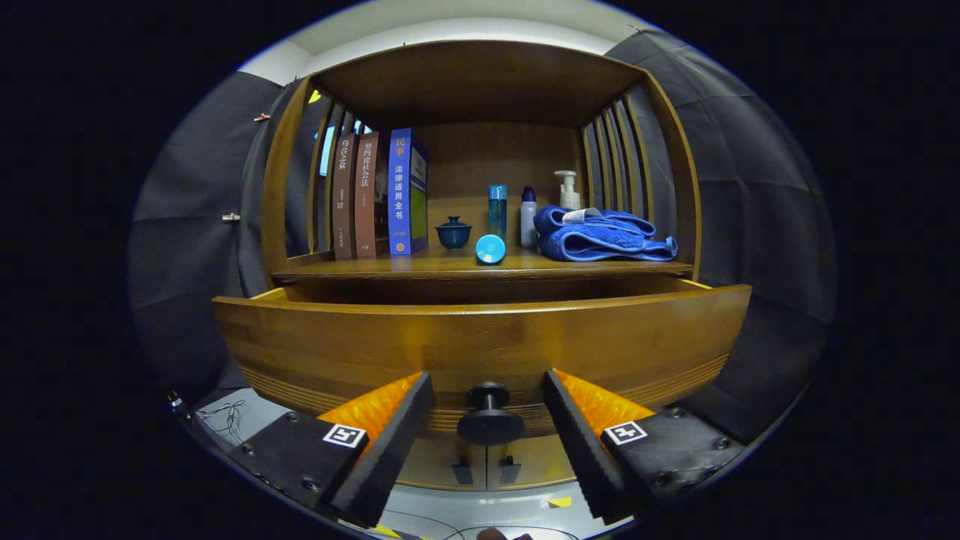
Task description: Pull open the drawer, take out the items inside it, and place them on the countertop above the cabinet.
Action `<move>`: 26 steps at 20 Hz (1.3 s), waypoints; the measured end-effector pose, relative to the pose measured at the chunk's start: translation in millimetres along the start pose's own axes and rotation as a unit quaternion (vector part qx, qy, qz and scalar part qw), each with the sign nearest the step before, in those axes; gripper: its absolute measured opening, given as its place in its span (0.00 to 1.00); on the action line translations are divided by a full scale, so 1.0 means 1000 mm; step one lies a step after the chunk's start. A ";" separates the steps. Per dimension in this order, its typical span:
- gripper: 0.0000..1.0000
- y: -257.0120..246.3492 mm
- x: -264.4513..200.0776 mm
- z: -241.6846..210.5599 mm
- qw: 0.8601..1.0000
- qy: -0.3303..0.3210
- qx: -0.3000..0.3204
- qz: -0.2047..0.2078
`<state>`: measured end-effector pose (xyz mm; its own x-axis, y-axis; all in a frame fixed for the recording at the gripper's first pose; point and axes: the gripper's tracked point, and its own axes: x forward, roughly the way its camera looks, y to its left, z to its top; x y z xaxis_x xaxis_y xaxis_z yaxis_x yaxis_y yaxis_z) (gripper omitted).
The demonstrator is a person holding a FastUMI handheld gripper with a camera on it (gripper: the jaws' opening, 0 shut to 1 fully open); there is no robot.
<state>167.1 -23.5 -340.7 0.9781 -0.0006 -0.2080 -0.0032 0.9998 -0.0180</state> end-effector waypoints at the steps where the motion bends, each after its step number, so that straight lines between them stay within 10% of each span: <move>1: 1.00 0.000 0.006 -0.001 1.000 0.001 -0.004 -0.002; 26: 1.00 0.011 0.070 0.035 1.000 0.002 0.011 -0.003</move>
<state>243.3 -11.4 -321.0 0.9772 -0.0066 -0.2122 0.0073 1.0000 0.0026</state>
